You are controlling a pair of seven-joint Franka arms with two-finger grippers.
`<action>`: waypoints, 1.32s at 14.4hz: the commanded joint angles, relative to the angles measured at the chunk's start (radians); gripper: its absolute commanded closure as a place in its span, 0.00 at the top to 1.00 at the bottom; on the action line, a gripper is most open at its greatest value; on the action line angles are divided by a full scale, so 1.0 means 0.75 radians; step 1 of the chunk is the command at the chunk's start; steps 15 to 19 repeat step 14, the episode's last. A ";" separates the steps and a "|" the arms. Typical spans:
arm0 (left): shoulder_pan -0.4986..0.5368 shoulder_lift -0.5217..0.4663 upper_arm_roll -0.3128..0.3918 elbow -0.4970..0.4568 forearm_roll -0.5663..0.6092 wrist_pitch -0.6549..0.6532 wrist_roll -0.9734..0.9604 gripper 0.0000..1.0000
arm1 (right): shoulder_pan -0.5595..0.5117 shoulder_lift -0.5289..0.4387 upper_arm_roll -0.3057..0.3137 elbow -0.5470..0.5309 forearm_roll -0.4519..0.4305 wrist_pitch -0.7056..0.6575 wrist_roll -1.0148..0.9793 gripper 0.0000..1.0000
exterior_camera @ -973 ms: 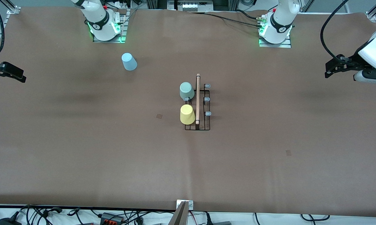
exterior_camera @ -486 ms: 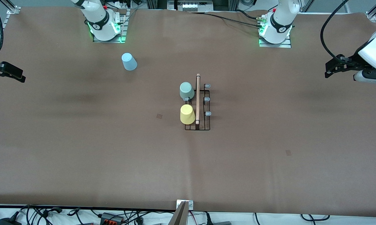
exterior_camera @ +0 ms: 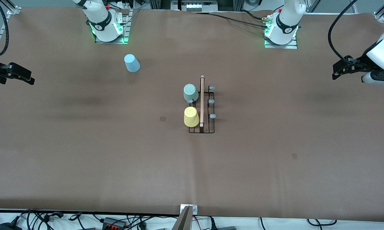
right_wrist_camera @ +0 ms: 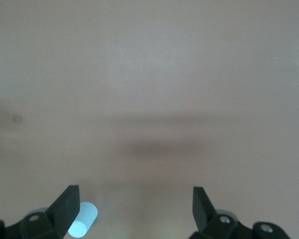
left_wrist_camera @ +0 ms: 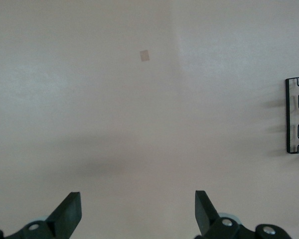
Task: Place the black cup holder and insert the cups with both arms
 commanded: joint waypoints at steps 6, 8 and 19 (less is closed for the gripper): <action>0.009 0.004 -0.003 0.040 -0.013 -0.052 0.033 1.00 | 0.006 -0.002 -0.014 0.014 0.012 -0.012 0.000 1.00; 0.009 0.004 0.005 0.042 -0.015 -0.054 0.033 1.00 | 0.006 -0.002 -0.014 0.039 0.006 -0.014 -0.002 1.00; 0.009 0.004 -0.003 0.044 -0.013 -0.058 0.033 1.00 | 0.002 0.001 -0.020 0.043 0.002 -0.018 -0.006 1.00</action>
